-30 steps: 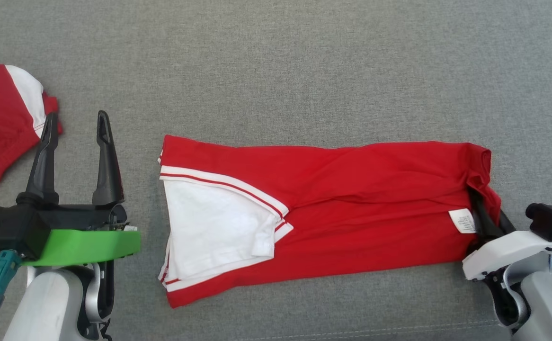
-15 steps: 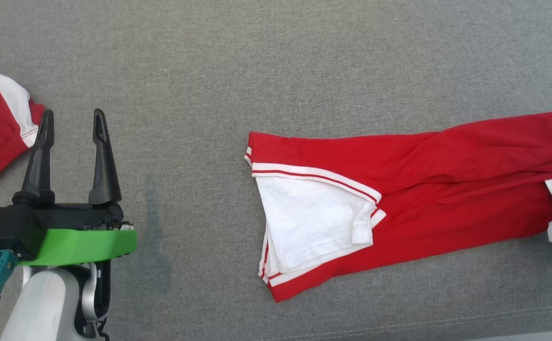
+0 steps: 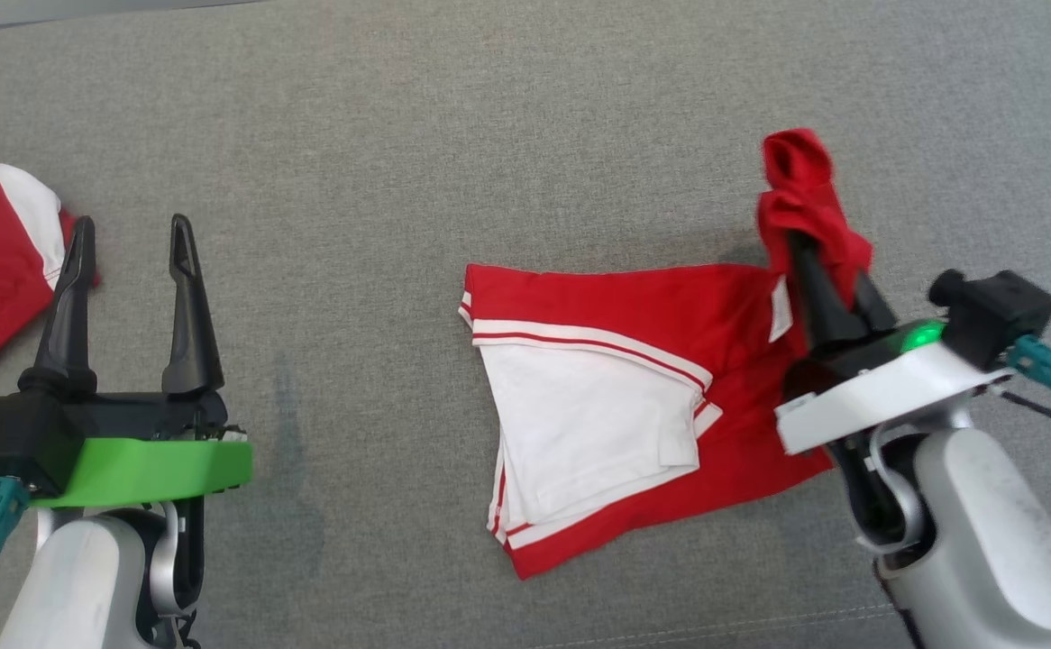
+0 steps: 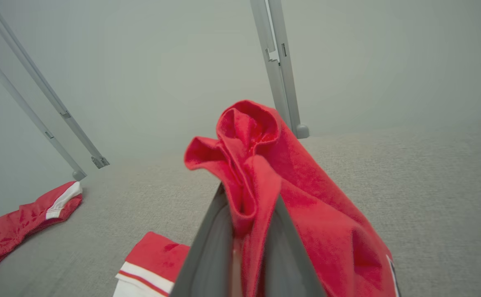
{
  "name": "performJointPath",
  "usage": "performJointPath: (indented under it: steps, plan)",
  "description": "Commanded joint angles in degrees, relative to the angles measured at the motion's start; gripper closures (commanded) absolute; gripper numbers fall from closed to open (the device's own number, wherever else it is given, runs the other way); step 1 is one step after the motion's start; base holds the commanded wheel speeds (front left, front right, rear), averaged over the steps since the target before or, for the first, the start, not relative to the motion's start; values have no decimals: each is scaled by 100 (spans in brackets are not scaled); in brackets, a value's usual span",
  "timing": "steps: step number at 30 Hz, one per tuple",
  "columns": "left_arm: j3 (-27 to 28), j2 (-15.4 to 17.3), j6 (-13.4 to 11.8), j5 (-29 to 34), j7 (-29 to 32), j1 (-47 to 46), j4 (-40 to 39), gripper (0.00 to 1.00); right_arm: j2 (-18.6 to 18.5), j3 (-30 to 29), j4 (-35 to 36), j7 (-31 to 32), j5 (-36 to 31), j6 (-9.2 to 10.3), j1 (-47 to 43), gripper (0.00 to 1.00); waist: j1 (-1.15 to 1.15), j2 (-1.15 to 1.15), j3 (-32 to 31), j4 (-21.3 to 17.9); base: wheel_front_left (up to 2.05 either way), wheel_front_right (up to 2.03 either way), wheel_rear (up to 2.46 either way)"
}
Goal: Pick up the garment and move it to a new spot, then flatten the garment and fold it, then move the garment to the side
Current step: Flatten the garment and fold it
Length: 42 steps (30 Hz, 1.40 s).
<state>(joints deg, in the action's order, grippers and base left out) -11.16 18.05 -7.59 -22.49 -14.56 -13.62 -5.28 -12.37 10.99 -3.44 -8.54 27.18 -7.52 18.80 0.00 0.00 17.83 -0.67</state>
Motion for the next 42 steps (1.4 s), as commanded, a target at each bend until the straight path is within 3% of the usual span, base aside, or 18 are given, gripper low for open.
performJointPath:
  steps: [1, 9, 18, 20, 25, 29, 35, 42]
  plan:
    - [-17, 11, -13, -25, 18, 7, 5, 0, 276, 328, 184, 125, -53, 4, -87, 100, 0, 0, -11, 49, 0, 0, 0]
    - [-167, -82, 41, -55, 18, -69, 84, 0, 863, 1536, -177, 54, 46, 4, 11, 100, 0, 0, 25, 237, 0, 0, 0]
    - [-305, -181, 83, -24, -12, -194, 220, 0, 934, 2242, -1143, -440, 346, 3, 278, 100, 0, 0, 134, 424, 0, 0, 0]
    - [-305, -182, 77, -28, -17, -208, 235, 0, 939, 2349, -1218, -506, 390, 3, 386, 0, 0, 0, 163, 418, 0, 0, 0]
    - [-253, -157, 40, -33, -17, -208, 257, 0, 937, 2396, -992, -620, 324, 3, 549, 0, 0, 0, 195, 343, 0, 0, 0]
    - [-203, -127, 1, -30, -17, -177, 240, 0, 875, 2067, -477, -665, 159, 3, 460, 0, 0, 0, 194, 242, 0, 0, 0]
    - [-122, -73, -76, -36, -22, -77, 186, 0, 614, 815, 227, -665, -264, 3, 197, 0, 0, 0, 170, 79, 0, 0, 0]
    - [-27, 3, -169, -78, -12, 42, 129, 0, 177, -693, 441, -543, -692, 3, -235, 0, 0, 0, 128, -64, 0, 0, 0]
